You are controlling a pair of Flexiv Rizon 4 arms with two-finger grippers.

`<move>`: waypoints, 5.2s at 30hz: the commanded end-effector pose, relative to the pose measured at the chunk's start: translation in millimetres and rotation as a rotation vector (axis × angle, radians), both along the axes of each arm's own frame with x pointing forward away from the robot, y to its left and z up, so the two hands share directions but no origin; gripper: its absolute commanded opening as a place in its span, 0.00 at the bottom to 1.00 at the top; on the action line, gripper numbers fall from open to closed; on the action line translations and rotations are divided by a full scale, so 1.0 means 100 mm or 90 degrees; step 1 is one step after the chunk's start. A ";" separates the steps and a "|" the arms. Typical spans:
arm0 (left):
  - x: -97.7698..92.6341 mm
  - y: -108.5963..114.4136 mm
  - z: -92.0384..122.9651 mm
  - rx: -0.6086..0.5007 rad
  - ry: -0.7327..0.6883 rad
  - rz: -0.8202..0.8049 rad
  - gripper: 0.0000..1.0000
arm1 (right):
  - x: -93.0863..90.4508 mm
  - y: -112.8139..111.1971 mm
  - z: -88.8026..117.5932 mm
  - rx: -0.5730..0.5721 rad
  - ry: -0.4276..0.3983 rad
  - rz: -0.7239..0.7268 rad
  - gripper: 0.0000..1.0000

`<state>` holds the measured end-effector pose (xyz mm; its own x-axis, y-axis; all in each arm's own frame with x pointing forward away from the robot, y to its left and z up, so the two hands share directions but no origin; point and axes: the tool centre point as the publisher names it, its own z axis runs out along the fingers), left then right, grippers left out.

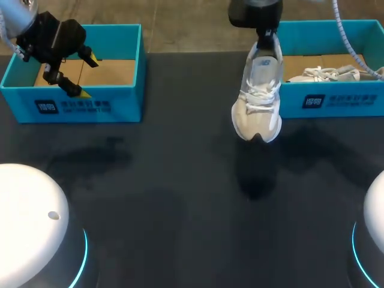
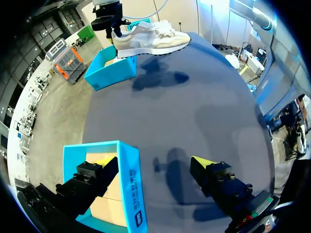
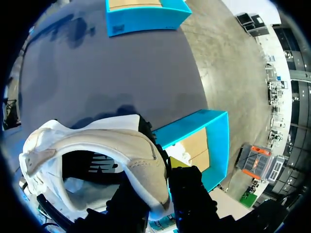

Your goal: Take the shoe out of the shoebox, open the shoe tongue, remove and reinsert the insole, then place the shoe into the shoebox

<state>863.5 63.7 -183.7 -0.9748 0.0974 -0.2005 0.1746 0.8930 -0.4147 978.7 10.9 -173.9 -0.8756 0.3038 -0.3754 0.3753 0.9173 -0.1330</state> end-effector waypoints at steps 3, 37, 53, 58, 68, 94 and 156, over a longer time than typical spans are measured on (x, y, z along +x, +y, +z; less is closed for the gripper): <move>-0.01 0.00 0.01 0.002 0.000 0.000 1.00 | 0.23 -0.30 0.01 -0.003 0.009 0.008 0.00; -0.01 0.00 0.01 0.002 0.000 0.000 1.00 | 1.67 -2.14 0.10 -0.041 0.048 -0.075 0.00; -0.01 0.00 0.01 0.002 0.000 0.000 1.00 | 1.99 -2.49 -0.03 -0.010 0.052 -0.176 0.00; -0.01 0.00 0.01 0.002 0.000 0.000 1.00 | 1.96 -2.63 -0.08 0.032 0.009 -0.300 0.00; -0.01 0.00 0.01 0.002 0.000 0.000 1.00 | 1.93 -2.71 -0.14 0.019 -0.009 -0.422 0.00; -0.01 0.00 0.01 0.002 0.000 0.000 1.00 | 1.95 -2.83 -0.20 0.013 -0.008 -0.532 0.00; -0.01 0.00 0.01 0.002 0.000 0.000 1.00 | 1.57 -3.50 -0.55 0.048 -0.150 -0.915 0.00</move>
